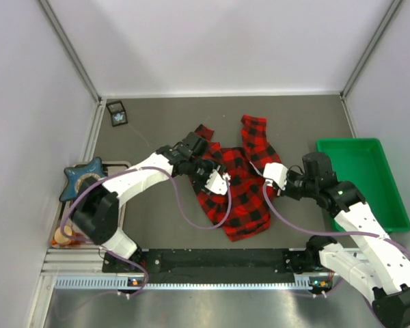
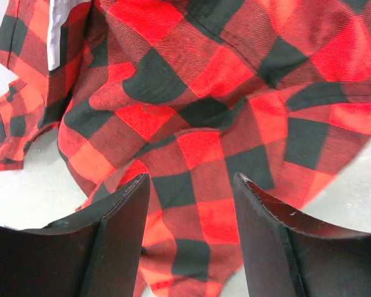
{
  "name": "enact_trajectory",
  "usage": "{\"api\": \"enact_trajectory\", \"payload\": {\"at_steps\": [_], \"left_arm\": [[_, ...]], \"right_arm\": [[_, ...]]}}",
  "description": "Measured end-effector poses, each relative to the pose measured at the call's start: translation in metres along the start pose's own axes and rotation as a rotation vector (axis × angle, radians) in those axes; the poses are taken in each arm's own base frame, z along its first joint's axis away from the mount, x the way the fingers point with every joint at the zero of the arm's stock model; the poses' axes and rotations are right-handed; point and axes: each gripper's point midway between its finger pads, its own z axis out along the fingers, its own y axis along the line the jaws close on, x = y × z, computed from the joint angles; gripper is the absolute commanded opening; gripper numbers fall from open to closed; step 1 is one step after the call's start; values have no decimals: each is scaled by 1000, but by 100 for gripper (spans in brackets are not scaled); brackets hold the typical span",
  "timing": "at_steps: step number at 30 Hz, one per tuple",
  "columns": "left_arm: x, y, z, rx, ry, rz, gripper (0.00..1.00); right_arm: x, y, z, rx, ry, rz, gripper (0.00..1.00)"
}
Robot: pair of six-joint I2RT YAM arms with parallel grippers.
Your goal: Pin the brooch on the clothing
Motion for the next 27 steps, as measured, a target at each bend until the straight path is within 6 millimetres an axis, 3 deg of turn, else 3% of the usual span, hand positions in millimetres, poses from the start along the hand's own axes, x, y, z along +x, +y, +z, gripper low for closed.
{"api": "enact_trajectory", "payload": {"at_steps": [6, 11, 15, 16, 19, 22, 24, 27], "left_arm": [[19, 29, 35, -37, 11, 56, 63], [25, 57, 47, -81, 29, 129, 58], [36, 65, 55, -76, 68, 178, 33], [39, 64, 57, -65, 84, 187, 21], [53, 60, 61, -30, 138, 205, 12], [61, 53, 55, 8, 163, 189, 0], [64, 50, 43, 16, 171, 157, 0], [69, 47, -1, -8, 192, 80, 0]], "right_arm": [[-1, 0, 0, 3, -3, 25, 0], [-3, -2, 0, 14, -14, 28, 0], [-4, -4, 1, 19, -18, 29, 0], [-5, -4, 1, 20, -19, 29, 0], [-5, -4, 1, 22, -19, 34, 0], [-4, -7, 1, 36, -15, 36, 0], [-4, -9, 0, 46, -12, 38, 0], [-3, -10, 0, 54, -5, 43, 0]]}}
